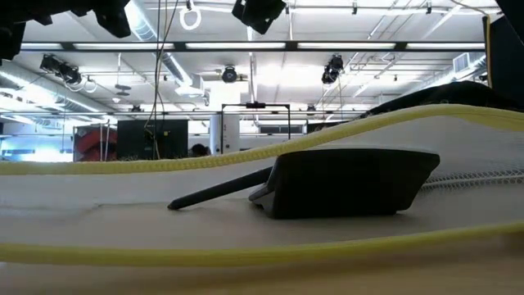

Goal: Unpack backpack
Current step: Put the white game card into the white zip bag

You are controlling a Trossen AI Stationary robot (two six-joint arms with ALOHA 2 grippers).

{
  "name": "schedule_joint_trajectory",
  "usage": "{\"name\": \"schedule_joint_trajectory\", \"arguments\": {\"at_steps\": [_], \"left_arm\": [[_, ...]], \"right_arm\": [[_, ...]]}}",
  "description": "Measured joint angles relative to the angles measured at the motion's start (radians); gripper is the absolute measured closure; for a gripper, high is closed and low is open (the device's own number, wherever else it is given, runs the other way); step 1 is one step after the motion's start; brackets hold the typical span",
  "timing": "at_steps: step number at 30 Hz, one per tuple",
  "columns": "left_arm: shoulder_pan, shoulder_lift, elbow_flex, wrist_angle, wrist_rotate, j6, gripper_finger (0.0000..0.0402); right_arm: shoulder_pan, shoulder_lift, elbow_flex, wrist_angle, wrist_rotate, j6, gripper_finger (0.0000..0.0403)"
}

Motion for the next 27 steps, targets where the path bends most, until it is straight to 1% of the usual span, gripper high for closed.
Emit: {"name": "schedule_joint_trajectory", "arguments": {"at_steps": [4, 7, 10, 12, 14, 18, 20, 22, 23, 26, 27], "left_arm": [[0.0, 0.0, 0.0, 0.006, -0.001, -0.053, 0.0284], [0.0, 0.0, 0.0, 0.009, -0.001, -0.068, 0.0284], [0.0, 0.0, 0.0, 0.034, -0.001, -0.067, 0.0284], [0.0, 0.0, 0.0, 0.043, -0.001, -0.073, 0.0284], [0.0, 0.0, 0.0, 0.04, -0.001, -0.075, 0.0284], [0.0, 0.0, 0.0, -0.004, -0.002, -0.074, 0.0284], [0.0, 0.0, 0.0, -0.048, -0.003, -0.075, 0.0284], [0.0, 0.0, 0.0, -0.106, -0.004, -0.077, 0.0284], [0.0, 0.0, 0.0, -0.137, -0.004, -0.083, 0.0284], [0.0, 0.0, 0.0, -0.206, -0.004, -0.125, 0.0284], [0.0, 0.0, 0.0, -0.216, -0.004, -0.142, 0.0284]], "right_arm": [[0.023, 0.0, -0.009, 0.036, 0.001, 0.016, 0.0306], [0.038, 0.0, -0.033, 0.056, 0.025, 0.036, 0.0307], [0.057, -0.002, -0.096, 0.146, 0.036, 0.042, 0.0309], [0.073, -0.001, -0.161, 0.276, 0.033, 0.042, 0.0309], [0.093, -0.001, -0.211, 0.415, 0.003, 0.041, 0.0309], [0.141, 0.0, -0.265, 0.749, -0.018, 0.032, 0.031], [0.168, 0.0, -0.281, 0.859, -0.029, 0.008, 0.0312], [0.192, 0.0, -0.282, 0.885, -0.017, -0.017, 0.0314], [0.201, -0.001, -0.282, 0.883, 0.007, -0.022, 0.0316], [0.204, -0.001, -0.282, 0.8, 0.105, -0.011, 0.0322], [0.196, -0.001, -0.284, 0.773, 0.118, -0.008, 0.0324]]}}
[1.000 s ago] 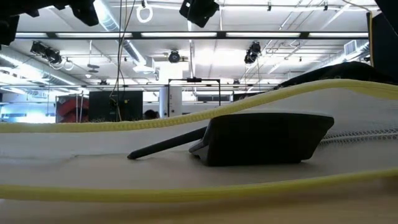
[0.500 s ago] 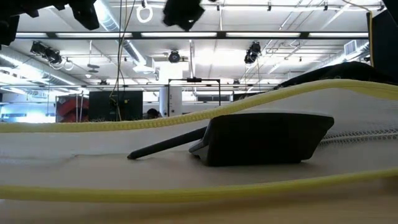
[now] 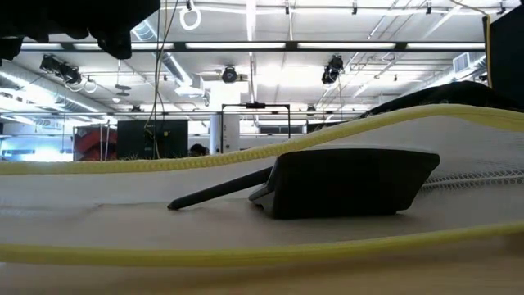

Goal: Unpack backpack
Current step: Put the white game card into the white zip bag

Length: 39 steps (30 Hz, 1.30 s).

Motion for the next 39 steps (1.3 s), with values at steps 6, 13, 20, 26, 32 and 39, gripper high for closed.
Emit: {"name": "schedule_joint_trajectory", "arguments": {"at_steps": [6, 13, 20, 26, 32, 39], "left_arm": [[0.0, 0.0, 0.0, 0.029, 0.0, -0.045, 0.0284], [0.0, 0.0, 0.0, 0.07, 0.001, -0.096, 0.0284], [0.0, 0.0, 0.0, 0.08, 0.001, -0.066, 0.0284], [0.0, 0.0, 0.0, 0.083, -0.026, -0.068, 0.0284], [0.0, 0.0, 0.0, 0.087, -0.027, -0.068, 0.0284], [0.0, 0.0, 0.0, 0.07, -0.029, -0.068, 0.0284]], "right_arm": [[-0.062, -0.002, -0.128, 0.083, -0.049, 0.087, 0.0343], [-0.121, -0.006, -0.308, 0.288, -0.058, 0.163, 0.0356], [-0.132, -0.006, -0.393, 0.406, -0.067, 0.197, 0.0356], [-0.115, -0.006, -0.412, 0.426, -0.067, 0.182, 0.0359], [-0.105, -0.006, -0.412, 0.431, -0.067, 0.168, 0.0357], [-0.1, -0.006, -0.412, 0.429, -0.066, 0.165, 0.0363]]}}
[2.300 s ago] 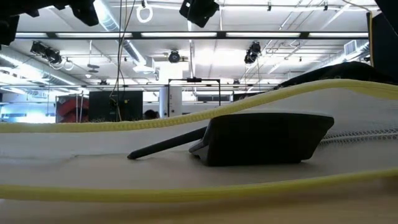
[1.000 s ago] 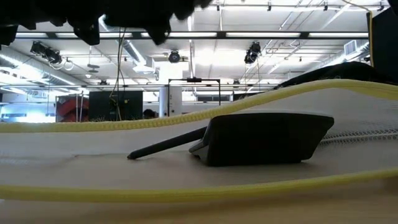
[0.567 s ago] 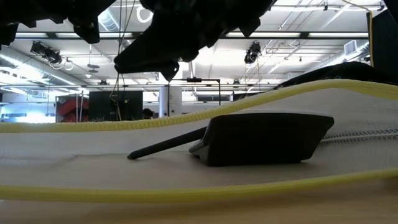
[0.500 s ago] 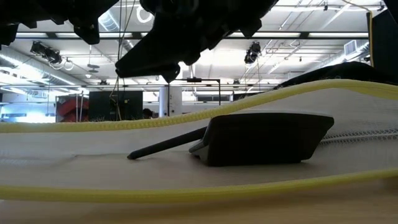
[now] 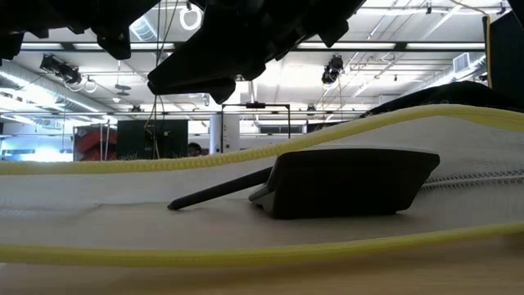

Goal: Unpack backpack
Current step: Put the white game card into the white zip bag

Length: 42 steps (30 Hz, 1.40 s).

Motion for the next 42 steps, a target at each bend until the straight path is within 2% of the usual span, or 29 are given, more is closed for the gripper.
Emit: {"name": "schedule_joint_trajectory", "arguments": {"at_steps": [10, 19, 28, 30, 32, 36, 42], "left_arm": [[0.0, 0.0, 0.0, -0.07, 0.0, 0.0, 0.0284], [0.0, 0.0, 0.0, -0.204, 0.0, -0.129, 0.0284], [0.0, 0.0, 0.0, -0.295, 0.001, -0.16, 0.0284], [0.0, 0.0, 0.0, -0.301, 0.001, -0.154, 0.0284], [0.0, 0.0, 0.0, -0.305, 0.001, -0.128, 0.0284], [0.0, 0.0, 0.0, -0.303, 0.002, -0.023, 0.0284], [0.0, 0.0, 0.0, -0.259, 0.003, 0.069, 0.0284]], "right_arm": [[0.0, 0.0, 0.0, -0.001, 0.0, -0.002, 0.0364], [-0.005, 0.0, -0.02, 0.001, 0.0, 0.003, 0.0365], [-0.023, 0.0, -0.024, -0.006, 0.009, 0.006, 0.0371], [-0.031, 0.0, -0.024, -0.026, 0.061, 0.007, 0.037], [-0.041, 0.0, -0.024, -0.067, 0.159, 0.009, 0.0369], [-0.062, 0.0, -0.024, -0.147, 0.314, 0.02, 0.0372], [-0.087, 0.0, -0.024, -0.177, 0.315, 0.017, 0.0372]]}}
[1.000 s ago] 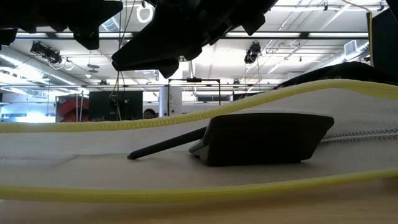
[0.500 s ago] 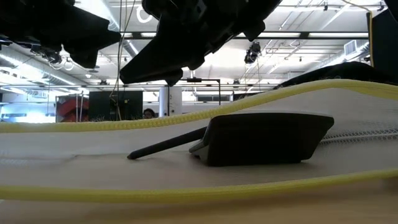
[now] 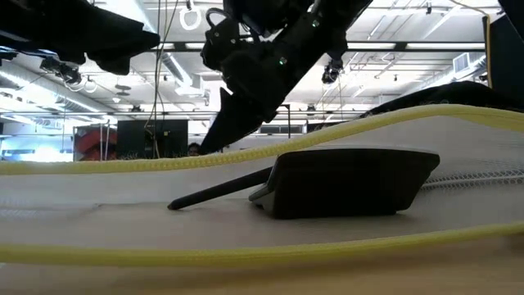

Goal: Unpack backpack
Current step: Put the white game card into the white zip bag

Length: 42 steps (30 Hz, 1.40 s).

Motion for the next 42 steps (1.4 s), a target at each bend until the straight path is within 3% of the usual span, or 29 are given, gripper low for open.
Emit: {"name": "schedule_joint_trajectory", "arguments": {"at_steps": [42], "left_arm": [[0.006, 0.0, 0.0, -0.047, -0.008, 0.174, 0.0284]], "right_arm": [[-0.015, 0.0, 0.0, -0.007, 0.0, -0.039, 0.0377]]}}
